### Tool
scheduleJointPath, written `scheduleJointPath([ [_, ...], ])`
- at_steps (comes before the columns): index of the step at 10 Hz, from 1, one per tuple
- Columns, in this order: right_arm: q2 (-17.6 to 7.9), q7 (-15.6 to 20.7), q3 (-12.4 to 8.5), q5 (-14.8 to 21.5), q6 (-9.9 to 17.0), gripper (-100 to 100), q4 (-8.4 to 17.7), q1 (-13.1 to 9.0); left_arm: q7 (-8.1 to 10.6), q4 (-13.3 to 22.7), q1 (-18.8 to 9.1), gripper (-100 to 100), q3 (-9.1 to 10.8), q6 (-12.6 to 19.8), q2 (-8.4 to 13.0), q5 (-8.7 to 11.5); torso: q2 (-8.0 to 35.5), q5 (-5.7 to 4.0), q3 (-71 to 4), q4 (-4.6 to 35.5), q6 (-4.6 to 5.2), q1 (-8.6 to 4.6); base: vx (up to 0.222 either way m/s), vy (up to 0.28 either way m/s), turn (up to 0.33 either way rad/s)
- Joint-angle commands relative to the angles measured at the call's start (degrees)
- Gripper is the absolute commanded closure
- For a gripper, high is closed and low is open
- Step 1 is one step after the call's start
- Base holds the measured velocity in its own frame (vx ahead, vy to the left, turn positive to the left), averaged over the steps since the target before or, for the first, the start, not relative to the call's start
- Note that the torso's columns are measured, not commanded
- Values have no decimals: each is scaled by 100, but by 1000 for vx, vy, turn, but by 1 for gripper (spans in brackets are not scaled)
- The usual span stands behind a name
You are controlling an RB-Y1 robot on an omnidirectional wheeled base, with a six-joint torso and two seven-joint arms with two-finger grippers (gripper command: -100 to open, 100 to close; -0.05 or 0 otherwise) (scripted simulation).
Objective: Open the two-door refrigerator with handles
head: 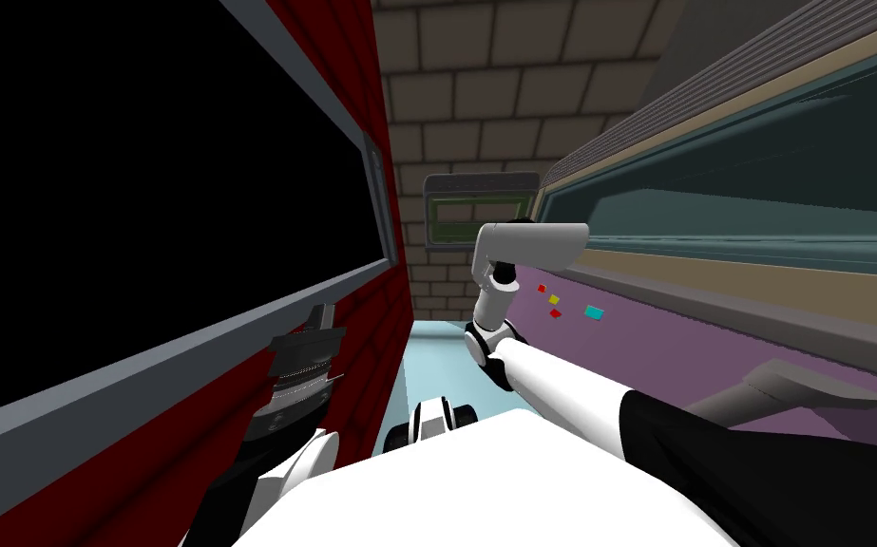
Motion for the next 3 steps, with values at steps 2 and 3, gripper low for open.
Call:
scheduleJointPath([
  [2,0,0,0,0,0,0,0,0,0,0,0,0,0,0,0,0,-2,0,-2,-1,0,0,0,0,0],
  [3,0,0,0,0,0,0,0,0,0,0,0,0,0,0,0,0,-3,0,-2,-1,0,-1,0,0,0],
])
